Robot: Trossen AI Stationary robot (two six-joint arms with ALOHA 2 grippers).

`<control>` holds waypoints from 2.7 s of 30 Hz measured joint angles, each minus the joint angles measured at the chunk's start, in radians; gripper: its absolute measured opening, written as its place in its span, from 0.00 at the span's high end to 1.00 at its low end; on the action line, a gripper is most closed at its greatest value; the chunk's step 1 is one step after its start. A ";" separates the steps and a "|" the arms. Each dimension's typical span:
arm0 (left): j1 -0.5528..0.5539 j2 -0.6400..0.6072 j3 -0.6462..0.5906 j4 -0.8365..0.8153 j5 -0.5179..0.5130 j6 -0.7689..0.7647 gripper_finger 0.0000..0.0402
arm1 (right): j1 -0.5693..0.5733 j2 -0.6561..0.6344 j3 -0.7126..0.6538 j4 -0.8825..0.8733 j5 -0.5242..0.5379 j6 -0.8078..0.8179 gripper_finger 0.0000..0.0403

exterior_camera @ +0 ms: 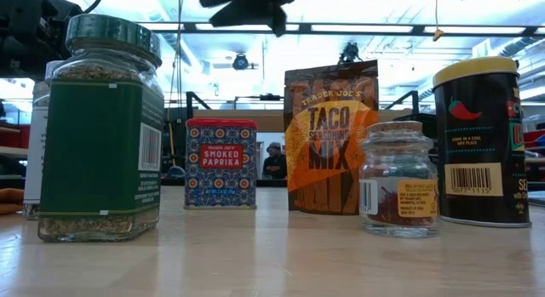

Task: Shelf spices
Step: Put the red seasoning can on the shelf

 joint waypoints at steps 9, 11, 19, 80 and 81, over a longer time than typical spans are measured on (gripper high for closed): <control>0.000 0.000 0.000 0.001 0.000 0.000 0.48 | -0.021 0.219 0.412 -0.533 -0.010 -0.035 0.52; 0.000 0.000 0.000 0.000 0.000 0.000 0.48 | -0.022 0.265 0.489 -0.630 -0.010 -0.053 0.49; 0.000 0.000 0.000 0.000 0.000 0.000 0.48 | -0.015 0.399 0.634 -0.814 -0.094 -0.101 0.36; 0.000 0.000 0.000 0.001 0.000 0.000 0.48 | 0.051 0.495 0.555 -0.745 -0.159 0.205 0.28; 0.000 0.000 0.000 0.001 0.000 0.000 0.48 | 0.052 0.496 0.555 -0.738 -0.169 0.205 0.28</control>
